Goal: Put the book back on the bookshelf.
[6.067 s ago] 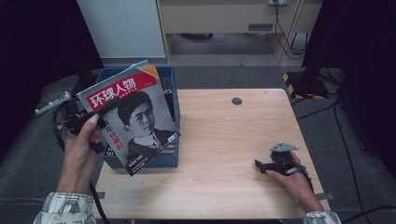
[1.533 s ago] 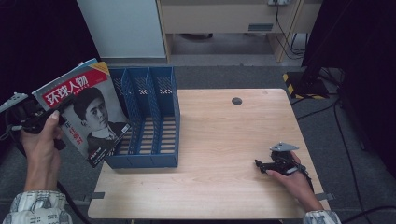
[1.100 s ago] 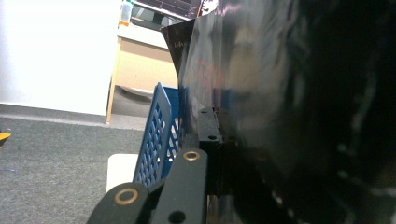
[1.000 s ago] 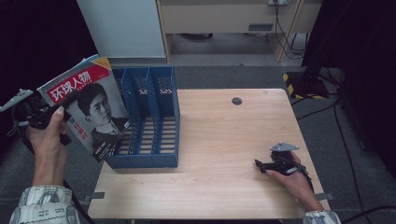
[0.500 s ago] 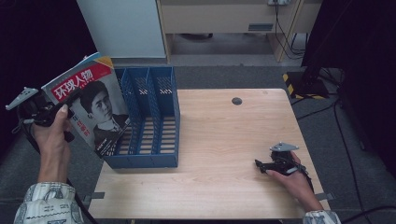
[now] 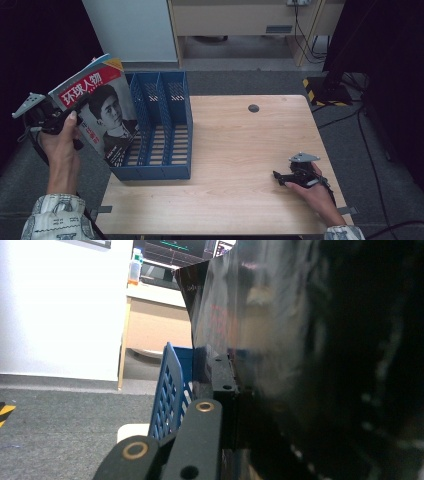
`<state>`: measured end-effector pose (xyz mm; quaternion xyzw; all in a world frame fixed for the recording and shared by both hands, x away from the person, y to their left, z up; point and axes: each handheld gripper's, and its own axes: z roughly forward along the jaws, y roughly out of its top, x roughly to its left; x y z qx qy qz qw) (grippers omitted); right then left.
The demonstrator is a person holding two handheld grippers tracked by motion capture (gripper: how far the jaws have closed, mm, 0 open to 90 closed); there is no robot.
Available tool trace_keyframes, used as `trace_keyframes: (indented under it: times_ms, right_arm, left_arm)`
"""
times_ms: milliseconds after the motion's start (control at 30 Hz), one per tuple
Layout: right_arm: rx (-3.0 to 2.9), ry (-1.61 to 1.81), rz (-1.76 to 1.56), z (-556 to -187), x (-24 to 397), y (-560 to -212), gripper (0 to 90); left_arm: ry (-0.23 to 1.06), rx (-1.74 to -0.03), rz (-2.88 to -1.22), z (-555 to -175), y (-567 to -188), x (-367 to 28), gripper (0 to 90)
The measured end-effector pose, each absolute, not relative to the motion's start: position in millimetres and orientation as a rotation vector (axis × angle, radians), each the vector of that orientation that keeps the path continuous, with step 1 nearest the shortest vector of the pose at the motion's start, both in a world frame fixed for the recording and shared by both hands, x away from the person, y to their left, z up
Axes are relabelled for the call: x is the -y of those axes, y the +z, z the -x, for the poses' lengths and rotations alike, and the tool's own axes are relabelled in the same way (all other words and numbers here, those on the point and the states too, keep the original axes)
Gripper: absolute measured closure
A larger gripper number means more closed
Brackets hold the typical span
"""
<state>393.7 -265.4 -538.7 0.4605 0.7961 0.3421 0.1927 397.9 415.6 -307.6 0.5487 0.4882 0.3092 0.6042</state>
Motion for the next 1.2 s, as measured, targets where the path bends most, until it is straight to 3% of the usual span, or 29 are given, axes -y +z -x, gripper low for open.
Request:
trace_keyframes:
  times_ms: [1200]
  right_arm:
    - [-2.232, 0.959, -1.295, -394, 265, -539, 10.0]
  left_arm:
    - [0.764, -1.108, -1.229, -404, -332, -404, 86.7]
